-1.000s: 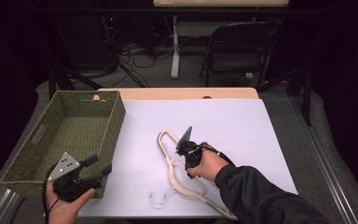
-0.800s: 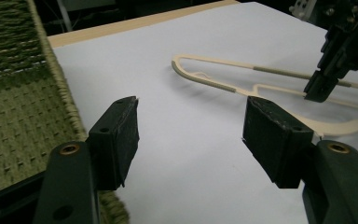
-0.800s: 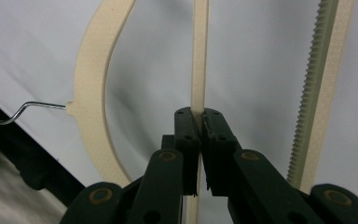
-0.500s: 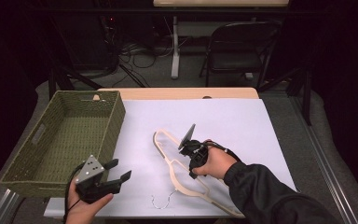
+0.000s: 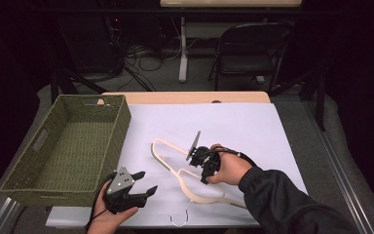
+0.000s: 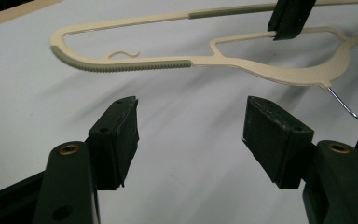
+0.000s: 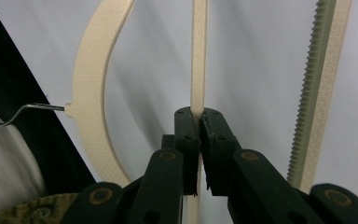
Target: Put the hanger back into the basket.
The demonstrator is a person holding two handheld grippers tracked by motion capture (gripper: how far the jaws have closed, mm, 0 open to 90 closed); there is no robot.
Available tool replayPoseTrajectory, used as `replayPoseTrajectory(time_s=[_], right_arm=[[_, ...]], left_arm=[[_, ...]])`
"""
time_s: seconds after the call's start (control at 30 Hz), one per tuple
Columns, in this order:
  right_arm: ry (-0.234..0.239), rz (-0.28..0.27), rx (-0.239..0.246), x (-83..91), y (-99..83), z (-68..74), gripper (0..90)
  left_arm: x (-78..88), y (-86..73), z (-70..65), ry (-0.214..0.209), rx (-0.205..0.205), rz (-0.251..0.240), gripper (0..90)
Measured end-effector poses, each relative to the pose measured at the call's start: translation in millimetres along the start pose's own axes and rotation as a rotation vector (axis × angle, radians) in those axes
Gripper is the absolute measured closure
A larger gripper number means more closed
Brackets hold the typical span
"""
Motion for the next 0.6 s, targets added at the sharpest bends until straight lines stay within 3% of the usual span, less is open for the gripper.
replayPoseTrajectory(time_s=[0.27, 0.5, 0.53, 0.6], right_arm=[[0.012, 0.028, 0.092, -2.9, -0.5, 2.5, 85.5], [0.040, 0.041, 0.108, -1.8, 0.7, 4.7, 85.5], [0.040, 0.041, 0.108, -1.8, 0.7, 4.7, 85.5], [0.049, 0.049, 0.109, -1.4, 0.7, 6.0, 85.5]], left_arm=[[-3.3, 2.1, -6.7, -0.005, -0.044, 0.001, 35.3], [-12.5, 0.0, -17.1, 0.001, -0.153, 0.030, 29.2], [-12.5, 0.0, -17.1, 0.001, -0.153, 0.030, 28.6], [-17.1, 0.7, -21.5, 0.009, -0.198, 0.027, 27.8]])
Point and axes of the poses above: each handheld gripper's, and its own axes: x roughly backward along the jaws, y roughly out of its top, z roughly to its left, the point moved 9 cm from there along -x, roughly forward along the jaws, and after that the axes turned 10 degrees about y, right-handed, at the moved point
